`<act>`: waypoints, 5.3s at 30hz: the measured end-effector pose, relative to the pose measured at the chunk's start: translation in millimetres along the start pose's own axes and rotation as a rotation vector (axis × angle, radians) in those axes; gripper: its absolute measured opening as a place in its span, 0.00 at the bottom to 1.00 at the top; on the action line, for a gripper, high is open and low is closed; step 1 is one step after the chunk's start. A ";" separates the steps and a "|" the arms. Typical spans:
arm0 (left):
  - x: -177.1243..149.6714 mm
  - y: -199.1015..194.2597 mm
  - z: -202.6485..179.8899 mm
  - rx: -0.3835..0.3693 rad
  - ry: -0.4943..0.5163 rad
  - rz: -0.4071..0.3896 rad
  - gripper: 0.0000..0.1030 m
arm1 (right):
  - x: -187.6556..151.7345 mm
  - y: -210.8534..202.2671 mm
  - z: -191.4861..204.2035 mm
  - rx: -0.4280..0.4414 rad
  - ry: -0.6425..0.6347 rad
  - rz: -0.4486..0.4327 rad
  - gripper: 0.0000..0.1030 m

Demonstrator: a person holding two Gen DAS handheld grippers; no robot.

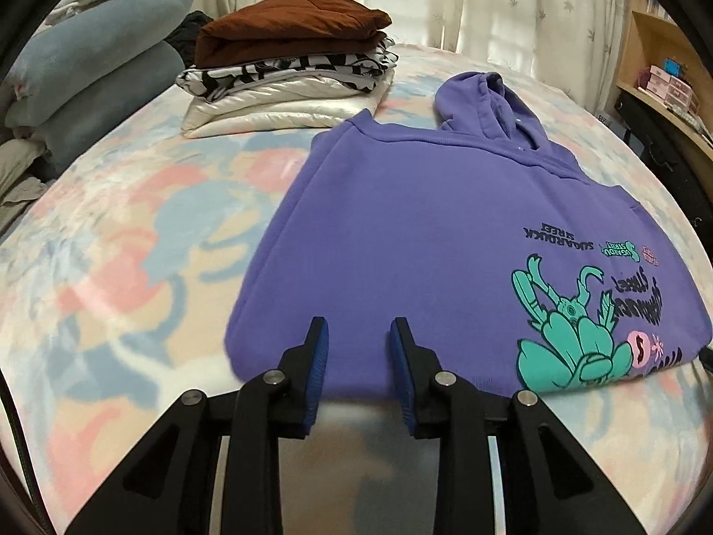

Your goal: Fold large clothes

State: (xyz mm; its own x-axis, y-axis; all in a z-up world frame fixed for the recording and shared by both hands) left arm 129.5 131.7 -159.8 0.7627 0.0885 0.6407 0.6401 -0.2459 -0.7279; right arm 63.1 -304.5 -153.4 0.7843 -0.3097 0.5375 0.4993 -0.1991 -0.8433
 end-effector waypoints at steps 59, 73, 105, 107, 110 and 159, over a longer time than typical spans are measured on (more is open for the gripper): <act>314.9 340.5 -61.7 -0.136 0.169 0.258 0.03 | 332.3 227.8 280.8 0.250 -0.174 0.116 0.09; 313.0 176.0 -58.7 -0.117 0.214 0.099 0.03 | 321.2 88.7 198.9 0.292 -0.190 -0.073 0.05; 43.1 25.4 1.7 -0.585 -0.065 0.139 0.48 | 28.8 -8.7 71.9 0.450 -0.194 0.101 0.50; 44.3 34.0 -6.8 -0.631 -0.091 0.142 0.48 | 30.6 -10.5 79.0 0.493 -0.172 0.095 0.55; 44.7 49.6 -16.3 -0.688 -0.133 0.151 0.49 | 36.6 -7.7 96.6 0.554 -0.147 0.092 0.57; 75.8 30.0 -98.9 -0.314 0.053 -0.011 0.15 | 69.1 -36.3 165.5 0.233 -0.197 -0.200 0.22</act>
State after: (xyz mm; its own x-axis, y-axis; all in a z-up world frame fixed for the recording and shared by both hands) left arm 197.2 35.6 -109.0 0.7444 0.0442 0.6663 0.5819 -0.5323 -0.6149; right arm 160.1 -164.8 -85.9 0.7076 -0.0963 0.7000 0.7023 -0.0135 -0.7117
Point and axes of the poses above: each gripper's, at about its wrist camera, not at the fingertips, and y roughly the way its jaws point, z to its left, x to its top, the point moved 4 cm from there along y, roughly the way its jaws point, and after that the axes turned 14 degrees about -x, right-handed, at the moved point
